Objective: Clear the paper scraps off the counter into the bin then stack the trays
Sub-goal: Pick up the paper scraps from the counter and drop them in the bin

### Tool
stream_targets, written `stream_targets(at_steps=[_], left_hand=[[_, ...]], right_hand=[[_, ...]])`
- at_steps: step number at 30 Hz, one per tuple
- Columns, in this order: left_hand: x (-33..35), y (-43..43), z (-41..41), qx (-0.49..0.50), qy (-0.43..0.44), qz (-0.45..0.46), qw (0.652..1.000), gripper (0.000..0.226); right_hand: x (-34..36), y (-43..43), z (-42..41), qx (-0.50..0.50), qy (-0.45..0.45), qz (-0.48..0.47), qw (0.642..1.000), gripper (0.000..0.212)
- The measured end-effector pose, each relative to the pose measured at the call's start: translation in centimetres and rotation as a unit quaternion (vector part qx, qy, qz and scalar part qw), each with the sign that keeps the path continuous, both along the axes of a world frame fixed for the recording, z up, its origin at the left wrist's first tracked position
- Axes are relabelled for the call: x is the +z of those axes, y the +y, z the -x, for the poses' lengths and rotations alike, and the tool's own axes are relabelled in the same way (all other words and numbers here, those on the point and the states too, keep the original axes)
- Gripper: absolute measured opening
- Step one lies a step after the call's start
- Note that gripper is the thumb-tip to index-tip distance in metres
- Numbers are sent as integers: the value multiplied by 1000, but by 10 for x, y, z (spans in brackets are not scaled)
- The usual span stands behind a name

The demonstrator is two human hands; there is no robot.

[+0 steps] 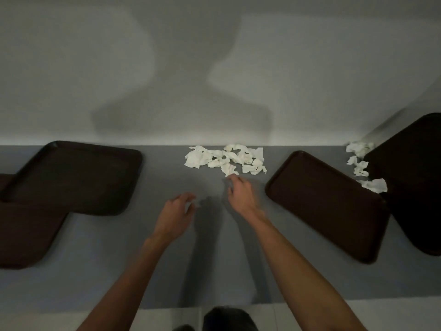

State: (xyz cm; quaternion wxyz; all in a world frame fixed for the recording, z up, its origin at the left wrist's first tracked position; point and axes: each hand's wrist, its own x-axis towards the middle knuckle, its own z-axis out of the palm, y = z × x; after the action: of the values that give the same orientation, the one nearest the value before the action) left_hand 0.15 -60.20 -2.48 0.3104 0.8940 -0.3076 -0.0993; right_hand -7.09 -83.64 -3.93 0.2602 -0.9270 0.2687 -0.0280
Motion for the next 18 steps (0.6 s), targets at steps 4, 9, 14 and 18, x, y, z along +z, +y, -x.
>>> stream_targets(at_steps=[4,9,14,18], left_hand=[[-5,-9,-20,6,-4,-6,1000,24],[-13,-20,-53,7,5,-40,999,25],[-13,-52,-96,12,20,-73,997,42],[-21,-89,-130,8,-3,-83,997,24]], right_hand=[[-15,-27,-57,21,68,21,997,50],[-36,-34,-65,12,80,0,997,38],[-42,-7,-18,8,99,2,995,28],[-52,2,21,11,101,22,995,48]])
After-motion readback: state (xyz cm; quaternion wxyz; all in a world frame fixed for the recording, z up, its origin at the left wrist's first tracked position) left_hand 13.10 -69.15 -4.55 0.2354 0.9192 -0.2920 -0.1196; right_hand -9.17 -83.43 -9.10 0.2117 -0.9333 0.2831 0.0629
